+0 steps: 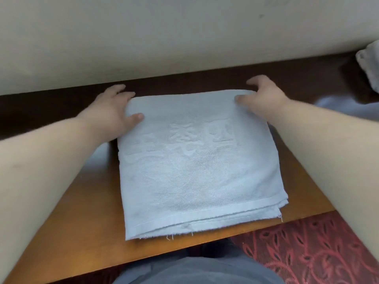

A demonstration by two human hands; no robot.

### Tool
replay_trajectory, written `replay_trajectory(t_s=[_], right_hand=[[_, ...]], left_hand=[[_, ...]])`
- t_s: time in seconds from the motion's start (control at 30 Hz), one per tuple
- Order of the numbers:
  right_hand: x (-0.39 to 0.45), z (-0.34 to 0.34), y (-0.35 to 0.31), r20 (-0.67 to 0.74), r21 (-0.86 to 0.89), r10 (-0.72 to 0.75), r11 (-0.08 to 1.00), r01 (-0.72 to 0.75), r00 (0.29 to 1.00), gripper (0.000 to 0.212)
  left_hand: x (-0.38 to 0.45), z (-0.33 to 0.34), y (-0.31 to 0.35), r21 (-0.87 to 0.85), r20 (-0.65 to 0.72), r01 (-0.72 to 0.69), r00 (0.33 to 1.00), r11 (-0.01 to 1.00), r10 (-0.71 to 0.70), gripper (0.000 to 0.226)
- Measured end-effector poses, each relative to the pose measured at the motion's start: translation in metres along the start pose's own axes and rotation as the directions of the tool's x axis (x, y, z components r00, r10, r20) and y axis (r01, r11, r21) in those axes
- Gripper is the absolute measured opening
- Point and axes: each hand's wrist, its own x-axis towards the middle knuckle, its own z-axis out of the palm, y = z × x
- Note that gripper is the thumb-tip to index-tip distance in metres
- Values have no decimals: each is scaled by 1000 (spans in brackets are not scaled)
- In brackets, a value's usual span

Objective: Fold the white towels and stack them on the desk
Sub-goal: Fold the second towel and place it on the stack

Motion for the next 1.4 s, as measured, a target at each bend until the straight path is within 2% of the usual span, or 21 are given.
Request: replay_trajectory(t_s=[0.07,0.13,0.2,0.23,0.3,0.33,0.4,0.47,0.57,0.63,0.67,0.7,0.77,0.83,0.87,0.97,1.1,1.23,1.3,1.4], right_hand=[[14,-13,-1,125,-88,86,993,-76,988,105],[20,-22,7,195,-187,141,977,-105,971,114],[22,-23,17,267,-143,183,978,-149,946,102],[23,-23,21,311,-101,194,980,-171,930,89],[24,-26,22,340,-76,163,986,-146,926,63],[26,-28,19,316,-109,130,989,-100,940,59],[30,-31,10,254,-161,80,986,-40,964,65],[34,-30,2,203,-82,47,996,-31,978,75],[30,-23,0,107,211,36,976,-58,994,79],[21,-14,6,54,417,83,904,-98,995,77],[15,-9,13,97,470,127,868,-158,987,72],[8,-6,20,197,481,162,844,-239,967,65],[-2,-5,29,398,406,206,834,-373,894,60],[-3,-9,29,468,344,242,836,-428,850,53],[-3,-11,27,471,335,252,836,-435,846,48],[-6,-17,16,454,382,235,820,-426,859,38],[-17,-22,8,443,548,189,716,-432,876,35],[-35,-27,8,392,630,77,704,-328,917,32],[-44,-35,11,385,632,16,724,-276,923,37],[-57,-42,15,328,606,-33,774,-183,944,46]], left_hand=[[5,-15,-1,-158,74,16,997,987,-4,83],[9,-24,0,-180,213,111,975,977,-71,90],[11,-26,-2,-129,300,170,946,977,-125,89],[12,-25,-3,-117,312,182,940,976,-138,85],[15,-27,-3,-120,288,182,947,976,-141,75],[17,-29,-3,-120,264,167,956,979,-131,70],[21,-31,-1,-125,208,145,971,982,-117,65],[24,-33,-3,-150,148,162,979,975,-140,66],[21,-34,-7,-239,93,226,973,944,-210,67],[14,-29,-8,-342,59,243,970,908,-238,68],[9,-24,-9,-430,60,266,962,863,-267,71],[3,-18,-9,-542,98,312,946,780,-310,77],[-8,-10,-11,-654,269,447,891,610,-365,81],[-14,-5,-14,-576,413,531,845,621,-340,70],[-17,-3,-15,-547,437,540,836,639,-332,64],[-20,-4,-10,-600,402,531,847,598,-349,45],[-23,-13,0,-706,356,528,840,471,-409,25],[-35,-24,7,-741,272,416,904,527,-330,23],[-47,-30,8,-759,231,340,938,555,-260,29],[-67,-36,6,-762,107,238,964,602,-245,28]])
